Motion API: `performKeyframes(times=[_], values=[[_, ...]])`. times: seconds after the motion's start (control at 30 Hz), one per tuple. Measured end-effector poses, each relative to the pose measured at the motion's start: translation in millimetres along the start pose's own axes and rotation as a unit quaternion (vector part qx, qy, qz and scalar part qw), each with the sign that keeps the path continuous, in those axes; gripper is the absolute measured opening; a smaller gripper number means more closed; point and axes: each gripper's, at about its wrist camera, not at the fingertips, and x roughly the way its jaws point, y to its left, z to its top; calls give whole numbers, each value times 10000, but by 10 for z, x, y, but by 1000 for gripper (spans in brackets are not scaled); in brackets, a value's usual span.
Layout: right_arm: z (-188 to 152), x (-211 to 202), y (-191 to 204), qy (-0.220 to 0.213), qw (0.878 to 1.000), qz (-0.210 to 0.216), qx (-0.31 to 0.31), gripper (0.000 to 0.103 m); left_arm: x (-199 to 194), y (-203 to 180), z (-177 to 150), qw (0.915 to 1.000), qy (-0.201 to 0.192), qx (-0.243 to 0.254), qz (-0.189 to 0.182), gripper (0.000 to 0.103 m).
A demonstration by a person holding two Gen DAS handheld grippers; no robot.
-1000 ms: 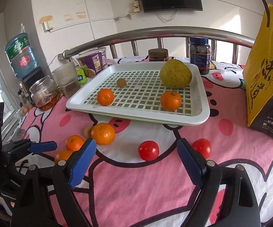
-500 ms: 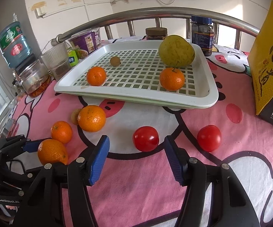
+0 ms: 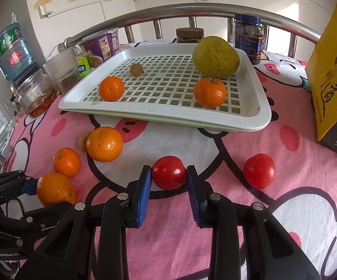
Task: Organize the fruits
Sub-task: 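Grasp a large orange with the left tool while the right tool grasps a red tomato, then carry the orange and tomato into the white tray and open both tools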
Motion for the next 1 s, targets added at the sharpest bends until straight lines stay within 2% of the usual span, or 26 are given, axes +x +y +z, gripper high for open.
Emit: performKeyframes(times=[0.27,0.57,1.0], values=[[-40,-66,40,-83,9999,66,-53,29,-45,-9,-3,9999,-95,-1,-68,46],[-46,-243,20,-437,9989,158,39,29,-193,-71,30,9992,-387,105,-40,46],[-18,-391,-26,-799,9962,289,167,29,-435,-40,292,9968,-802,9,71,46]])
